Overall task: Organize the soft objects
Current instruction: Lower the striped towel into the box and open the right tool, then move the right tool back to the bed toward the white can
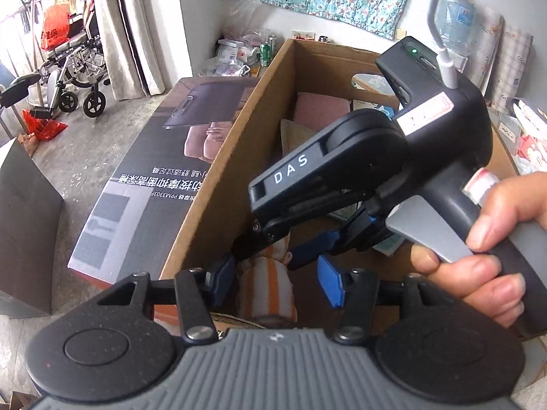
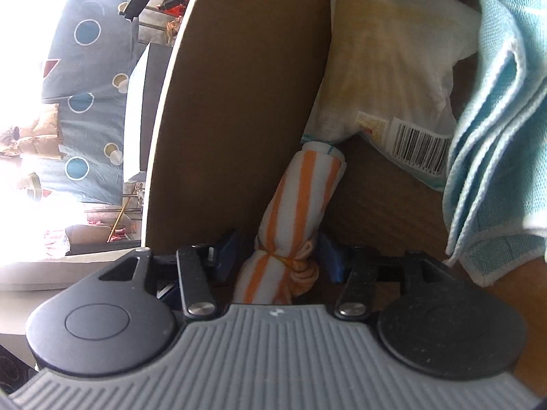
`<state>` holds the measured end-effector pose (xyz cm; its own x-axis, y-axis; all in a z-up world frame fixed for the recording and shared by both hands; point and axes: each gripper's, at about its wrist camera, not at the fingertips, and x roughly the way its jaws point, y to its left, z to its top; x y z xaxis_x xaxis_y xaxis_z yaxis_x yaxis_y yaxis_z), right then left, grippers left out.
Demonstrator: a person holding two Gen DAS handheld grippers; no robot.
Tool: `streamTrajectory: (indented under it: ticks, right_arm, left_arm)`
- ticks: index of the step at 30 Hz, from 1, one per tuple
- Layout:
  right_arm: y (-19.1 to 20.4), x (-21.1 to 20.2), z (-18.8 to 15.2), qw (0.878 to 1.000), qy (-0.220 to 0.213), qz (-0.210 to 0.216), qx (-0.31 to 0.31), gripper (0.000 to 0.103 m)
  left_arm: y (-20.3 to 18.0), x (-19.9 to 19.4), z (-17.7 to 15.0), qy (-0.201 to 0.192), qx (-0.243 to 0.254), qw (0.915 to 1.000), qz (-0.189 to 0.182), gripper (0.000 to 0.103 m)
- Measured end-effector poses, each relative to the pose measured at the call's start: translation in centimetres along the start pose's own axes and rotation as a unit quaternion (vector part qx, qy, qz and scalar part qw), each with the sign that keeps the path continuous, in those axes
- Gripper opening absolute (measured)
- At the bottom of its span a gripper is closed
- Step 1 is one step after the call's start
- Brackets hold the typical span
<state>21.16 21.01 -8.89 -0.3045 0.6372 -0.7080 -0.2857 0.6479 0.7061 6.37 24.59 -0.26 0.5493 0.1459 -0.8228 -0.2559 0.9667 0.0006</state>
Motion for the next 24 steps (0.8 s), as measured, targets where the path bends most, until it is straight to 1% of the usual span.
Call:
streamTrajectory:
  ticks: [2, 6, 11, 13, 15, 18, 21, 23, 24]
  right_arm:
    - [0.4, -0.3, -0.3, 1.0, -0.01, -0.005, -0.005, 0.068]
    - [1.6, -1.5, -1.3, 0.999, -0.032, -0.009, -0.024, 0.072]
    - [2.4, -4.4, -3.3, 0.997, -0.068, -0.009, -0.047, 0.073]
    - [2.7, -5.7, -4.2, 0.995, -0.087, -0.005, -0.054, 0.073]
    - [3.0, -7.3, -5.4, 0.992, -0.111, -0.003, -0.064, 0.073]
    - [3.1, -10.5, -7.5, 0.986, -0.148, 0.005, -0.076, 0.073]
    - [2.3, -14.9, -9.2, 0.978, -0.191, 0.01, -0.088, 0.073]
    - [0.5, -19.5, -10.0, 0.97, -0.224, 0.01, -0.091, 0.073]
    - [0.0, -21.0, -10.7, 0.967, -0.239, 0.009, -0.091, 0.073]
  left_arm:
    - [0.0, 0.0, 0.0, -0.003, -0.001, 1.0, 0.0, 0.055]
    - [0.3, -0.1, 0.0, -0.011, -0.003, 0.9999, 0.004, 0.057]
    - [-0.1, -1.0, -0.1, -0.023, -0.006, 0.9997, 0.0, 0.058]
    - [-0.6, -1.6, -0.2, -0.034, -0.003, 0.9994, -0.006, 0.062]
    - [-1.3, -2.3, -0.3, -0.045, 0.002, 0.999, -0.01, 0.063]
    - [-2.8, -3.3, -0.3, -0.059, 0.014, 0.9979, -0.023, 0.065]
    - [-4.7, -4.4, -0.2, -0.077, 0.024, 0.9959, -0.042, 0.068]
    - [-6.4, -5.1, -0.1, -0.091, 0.035, 0.9936, -0.057, 0.07]
    - [-7.3, -5.4, 0.0, -0.098, 0.041, 0.9922, -0.064, 0.071]
